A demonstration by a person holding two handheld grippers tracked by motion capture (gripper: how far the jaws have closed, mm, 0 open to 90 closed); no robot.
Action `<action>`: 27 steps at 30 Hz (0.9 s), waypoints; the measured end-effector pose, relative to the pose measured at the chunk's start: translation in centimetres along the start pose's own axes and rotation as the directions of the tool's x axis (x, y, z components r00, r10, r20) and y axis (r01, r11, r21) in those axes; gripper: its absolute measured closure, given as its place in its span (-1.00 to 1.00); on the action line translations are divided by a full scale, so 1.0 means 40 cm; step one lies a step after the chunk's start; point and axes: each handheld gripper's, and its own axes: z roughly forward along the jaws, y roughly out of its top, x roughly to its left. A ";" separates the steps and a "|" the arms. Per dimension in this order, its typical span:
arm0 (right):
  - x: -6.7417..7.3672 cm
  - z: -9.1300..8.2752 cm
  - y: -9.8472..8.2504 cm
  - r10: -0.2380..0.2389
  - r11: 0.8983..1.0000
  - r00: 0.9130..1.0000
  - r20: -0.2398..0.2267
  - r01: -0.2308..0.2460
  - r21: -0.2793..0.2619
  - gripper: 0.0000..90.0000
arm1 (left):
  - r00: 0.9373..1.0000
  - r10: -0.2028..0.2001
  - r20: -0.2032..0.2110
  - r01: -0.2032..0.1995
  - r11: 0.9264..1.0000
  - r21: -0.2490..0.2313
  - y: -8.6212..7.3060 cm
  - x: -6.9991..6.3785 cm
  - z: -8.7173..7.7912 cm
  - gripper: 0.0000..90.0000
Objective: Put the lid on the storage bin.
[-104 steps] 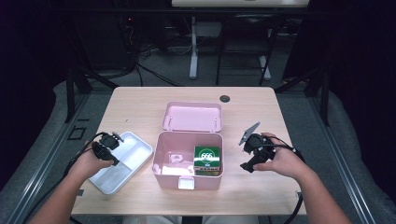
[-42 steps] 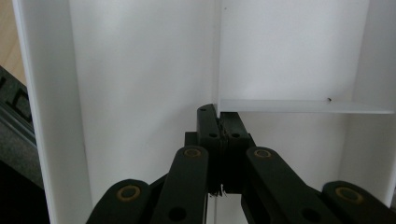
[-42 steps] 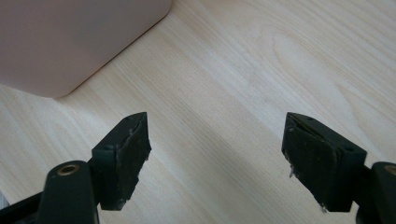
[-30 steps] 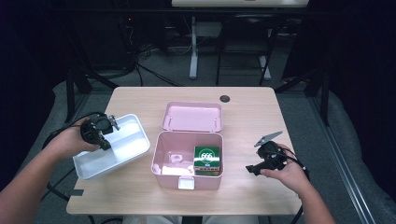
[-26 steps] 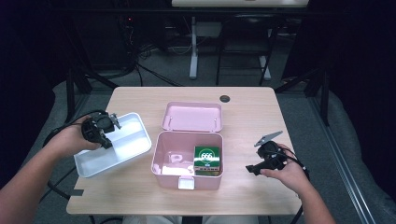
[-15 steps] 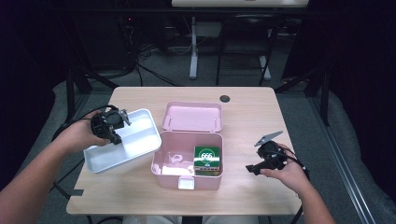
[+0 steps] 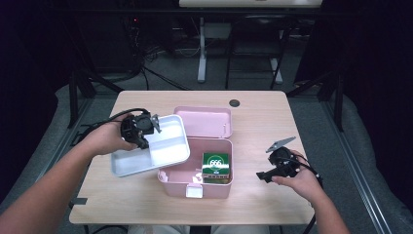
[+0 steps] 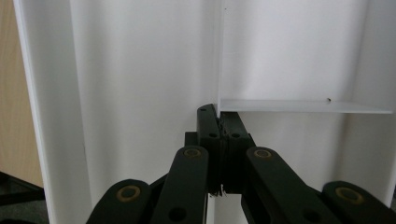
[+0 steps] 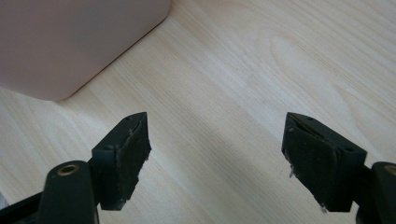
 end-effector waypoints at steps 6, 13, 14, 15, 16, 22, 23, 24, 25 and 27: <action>0.000 0.001 -0.002 0.000 1.000 1.000 -0.004 0.000 -0.003 -0.49 | 0.998 0.060 0.002 -0.060 0.998 -0.021 0.056 -0.019 0.002 0.99; -0.003 -0.001 -0.005 0.004 1.000 1.000 -0.001 -0.004 -0.005 -0.49 | 0.995 0.104 0.001 -0.104 0.994 -0.030 0.104 -0.032 0.009 0.99; -0.003 -0.001 -0.005 0.004 1.000 1.000 -0.001 -0.004 -0.006 -0.49 | 0.994 0.107 0.004 -0.107 0.994 -0.028 0.111 -0.034 0.011 0.99; -0.003 -0.001 -0.005 0.003 1.000 1.000 -0.001 -0.003 -0.005 -0.49 | 0.994 0.111 0.000 -0.111 0.993 -0.038 0.116 -0.036 0.014 0.99; -0.003 -0.001 -0.006 0.004 1.000 1.000 -0.002 -0.004 -0.004 -0.49 | 0.993 0.116 0.000 -0.116 0.993 -0.035 0.122 -0.038 0.015 0.99; -0.002 0.003 -0.006 0.004 1.000 1.000 -0.005 -0.004 -0.005 -0.49 | 0.989 0.147 -0.002 -0.147 0.989 -0.034 0.161 -0.052 0.020 0.99; -0.001 0.004 -0.006 0.002 1.000 1.000 -0.005 -0.002 -0.005 -0.49 | 0.988 0.155 0.006 -0.154 0.988 -0.031 0.168 -0.054 0.020 0.99; -0.001 0.004 -0.006 0.004 1.000 1.000 -0.007 -0.004 -0.007 -0.49 | 0.987 0.158 0.012 -0.158 0.987 -0.031 0.175 -0.057 0.021 0.99; -0.001 0.005 -0.006 0.005 1.000 1.000 -0.008 -0.005 -0.006 -0.49 | 0.986 0.167 0.009 -0.167 0.985 -0.037 0.182 -0.060 0.022 0.99; -0.001 0.006 -0.007 0.006 1.000 1.000 -0.008 -0.006 -0.006 -0.49 | 0.984 0.176 0.013 -0.175 0.983 -0.055 0.195 -0.067 0.026 0.99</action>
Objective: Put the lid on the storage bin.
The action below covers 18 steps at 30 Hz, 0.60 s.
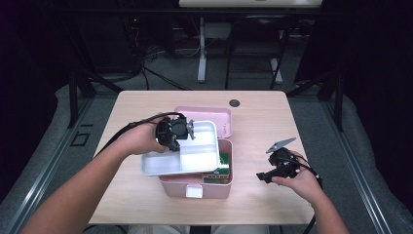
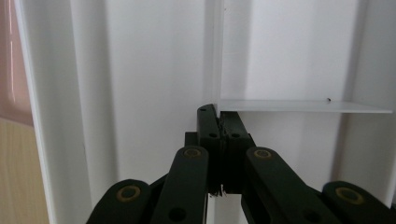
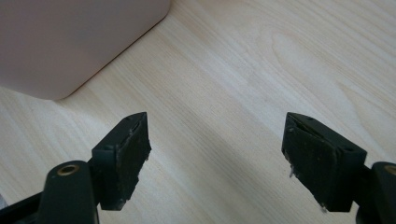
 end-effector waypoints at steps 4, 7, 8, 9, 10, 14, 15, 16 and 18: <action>0.000 0.000 -0.001 0.000 1.000 1.000 0.000 0.000 0.002 -0.49 | 1.000 0.030 -0.001 -0.030 1.000 0.008 0.029 -0.009 0.011 0.99; -0.002 0.000 -0.001 0.000 1.000 1.000 0.002 0.000 0.001 -0.49 | 0.999 0.045 0.000 -0.045 0.999 -0.010 0.049 -0.015 0.016 0.99; -0.002 0.000 -0.002 0.000 1.000 1.000 0.003 0.000 0.001 -0.49 | 0.999 0.053 0.009 -0.053 0.999 -0.010 0.054 -0.016 0.017 0.99; -0.002 0.000 -0.002 -0.001 1.000 1.000 0.002 0.001 0.001 -0.49 | 0.998 0.055 0.013 -0.055 0.998 -0.019 0.058 -0.018 0.021 0.99; -0.002 0.001 -0.003 -0.002 1.000 1.000 0.002 0.002 0.001 -0.49 | 0.998 0.058 0.016 -0.058 0.998 -0.016 0.061 -0.020 0.026 0.99; -0.002 0.003 -0.006 0.000 1.000 1.000 -0.001 0.000 0.002 -0.49 | 0.997 0.071 0.008 -0.071 0.997 0.001 0.065 -0.023 0.044 0.99; -0.002 0.003 -0.006 -0.001 1.000 1.000 -0.002 0.001 0.003 -0.49 | 0.997 0.074 0.008 -0.074 0.997 0.006 0.066 -0.025 0.046 0.99; -0.002 0.004 -0.007 0.001 1.000 1.000 -0.004 -0.001 0.001 -0.49 | 0.997 0.077 0.008 -0.077 0.997 0.006 0.068 -0.026 0.048 0.99; -0.002 0.005 -0.009 0.007 1.000 1.000 -0.004 -0.007 0.001 -0.49 | 0.997 0.079 0.011 -0.079 0.997 0.005 0.072 -0.028 0.052 0.99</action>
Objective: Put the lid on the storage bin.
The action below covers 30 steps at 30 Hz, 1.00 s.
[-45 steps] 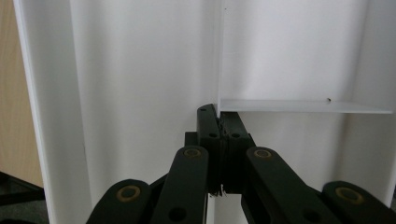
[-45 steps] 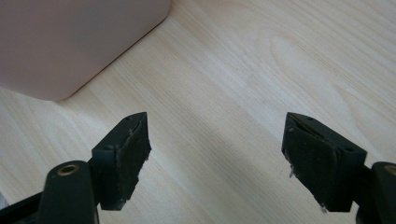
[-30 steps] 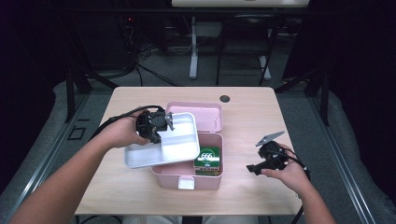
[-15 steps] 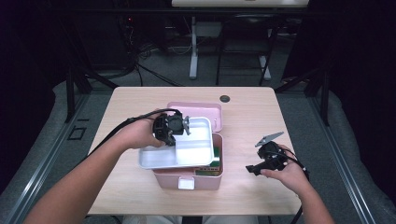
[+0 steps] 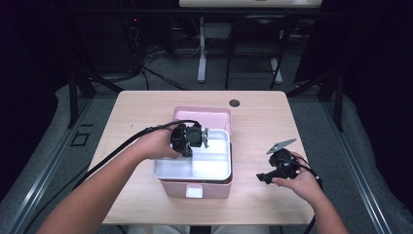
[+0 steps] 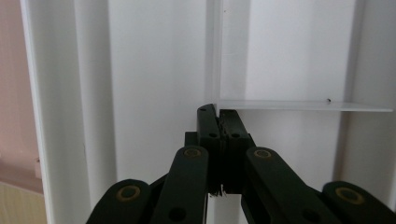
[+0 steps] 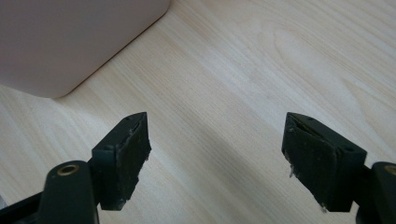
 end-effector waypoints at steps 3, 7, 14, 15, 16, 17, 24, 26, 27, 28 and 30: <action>-0.002 0.004 -0.002 -0.001 1.000 1.000 -0.002 0.001 0.003 -0.49 | 1.000 0.009 0.006 -0.009 1.000 -0.005 0.006 -0.004 0.003 0.99; -0.001 0.005 -0.001 -0.001 1.000 1.000 -0.004 0.001 0.000 -0.49 | 1.000 0.006 0.014 -0.006 1.000 -0.012 0.011 -0.006 0.009 0.99; 0.000 0.005 0.001 -0.001 1.000 1.000 -0.007 0.001 -0.001 -0.49 | 1.000 0.019 0.022 -0.019 1.000 0.002 0.021 -0.011 0.031 0.98; 0.000 0.004 0.002 -0.003 1.000 1.000 -0.006 0.003 0.001 -0.49 | 1.000 0.014 0.024 -0.014 1.000 0.003 0.021 -0.011 0.034 0.98; 0.000 0.004 0.002 -0.003 1.000 1.000 -0.005 0.003 0.001 -0.49 | 1.000 0.008 0.026 -0.008 1.000 0.004 0.022 -0.011 0.036 0.98; -0.001 0.004 0.002 -0.004 1.000 1.000 -0.002 0.004 0.001 -0.49 | 1.000 0.001 0.031 -0.001 1.000 0.002 0.022 -0.011 0.038 0.98; -0.002 -0.002 0.005 -0.003 1.000 1.000 0.003 0.003 -0.002 -0.49 | 0.999 -0.006 0.043 0.006 1.000 -0.002 0.020 -0.014 0.050 0.98; -0.002 -0.003 0.006 -0.002 1.000 1.000 0.001 0.002 -0.007 -0.49 | 0.999 -0.007 0.047 0.008 1.000 -0.009 0.016 -0.013 0.055 0.98; -0.003 -0.003 0.007 -0.002 1.000 1.000 0.001 0.002 -0.008 -0.49 | 0.999 -0.010 0.049 0.010 1.000 -0.012 0.015 -0.014 0.057 0.98; -0.003 -0.003 0.008 -0.003 1.000 1.000 0.005 0.003 -0.006 -0.49 | 0.999 -0.009 0.049 0.010 1.000 -0.016 0.014 -0.014 0.059 0.98; -0.002 -0.002 0.010 -0.006 1.000 1.000 0.005 0.006 -0.007 -0.49 | 0.999 -0.007 0.044 0.008 1.000 -0.015 0.014 -0.016 0.059 0.97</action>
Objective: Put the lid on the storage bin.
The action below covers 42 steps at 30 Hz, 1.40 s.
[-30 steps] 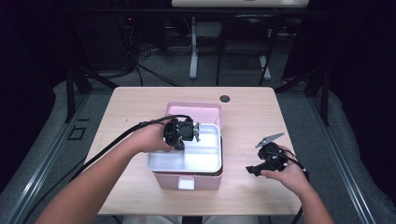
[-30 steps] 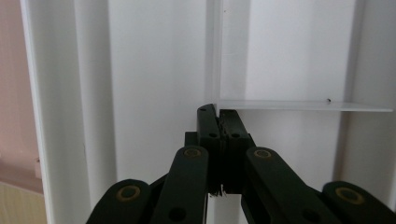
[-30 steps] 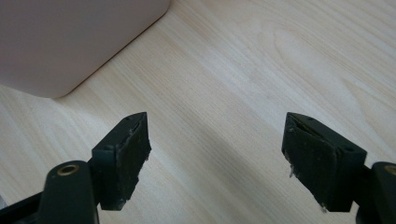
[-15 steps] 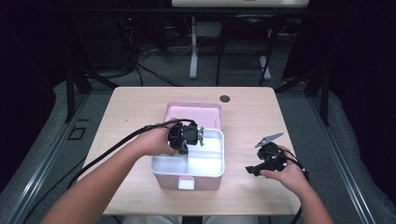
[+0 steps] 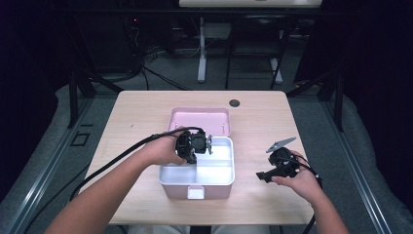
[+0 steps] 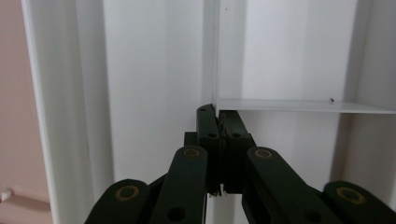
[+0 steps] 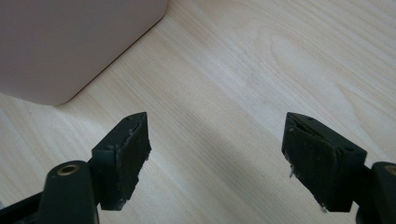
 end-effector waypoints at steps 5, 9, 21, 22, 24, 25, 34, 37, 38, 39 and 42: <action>0.006 -0.001 0.009 -0.005 1.000 1.000 -0.001 0.005 -0.005 -0.49 | 0.999 -0.038 -0.020 0.038 0.999 0.017 -0.011 -0.002 -0.001 0.81; 0.008 -0.004 0.016 -0.008 1.000 1.000 0.003 0.008 -0.008 -0.49 | 0.996 -0.080 -0.027 0.080 0.997 0.011 -0.038 0.000 -0.016 0.80; 0.019 -0.018 0.052 -0.022 0.999 1.000 0.006 0.022 -0.036 -0.49 | 0.980 -0.195 -0.026 0.195 0.981 -0.012 -0.134 0.000 -0.027 0.74; 0.019 -0.018 0.055 -0.020 0.999 1.000 0.008 0.020 -0.039 -0.49 | 0.978 -0.206 -0.023 0.205 0.979 -0.020 -0.142 0.001 -0.027 0.73; 0.020 -0.019 0.063 -0.014 0.999 1.000 0.004 0.014 -0.047 -0.49 | 0.974 -0.227 -0.011 0.226 0.973 -0.047 -0.158 0.001 -0.024 0.72; 0.019 -0.018 0.067 -0.012 0.998 1.000 0.003 0.012 -0.055 -0.47 | 0.973 -0.230 -0.007 0.229 0.971 -0.060 -0.165 0.002 -0.021 0.72; 0.011 -0.022 0.107 0.046 0.991 0.998 0.037 -0.041 -0.128 -0.28 | 0.958 -0.286 0.022 0.285 0.945 -0.162 -0.208 -0.006 -0.002 0.74; 0.006 -0.026 0.124 0.080 0.986 0.996 0.039 -0.073 -0.148 -0.07 | 0.955 -0.296 0.027 0.296 0.937 -0.188 -0.216 -0.009 -0.001 0.76; 0.005 -0.027 0.130 0.082 0.984 0.996 0.040 -0.074 -0.162 -0.03 | 0.954 -0.297 0.028 0.297 0.934 -0.197 -0.219 -0.010 0.000 0.77; 0.005 -0.027 0.135 0.094 0.981 0.995 0.041 -0.086 -0.173 0.00 | 0.954 -0.297 0.031 0.297 0.933 -0.201 -0.220 -0.009 0.000 0.77; 0.003 -0.024 0.156 0.117 0.977 0.992 0.042 -0.107 -0.186 0.01 | 0.950 -0.310 0.042 0.312 0.928 -0.206 -0.223 -0.008 0.001 0.77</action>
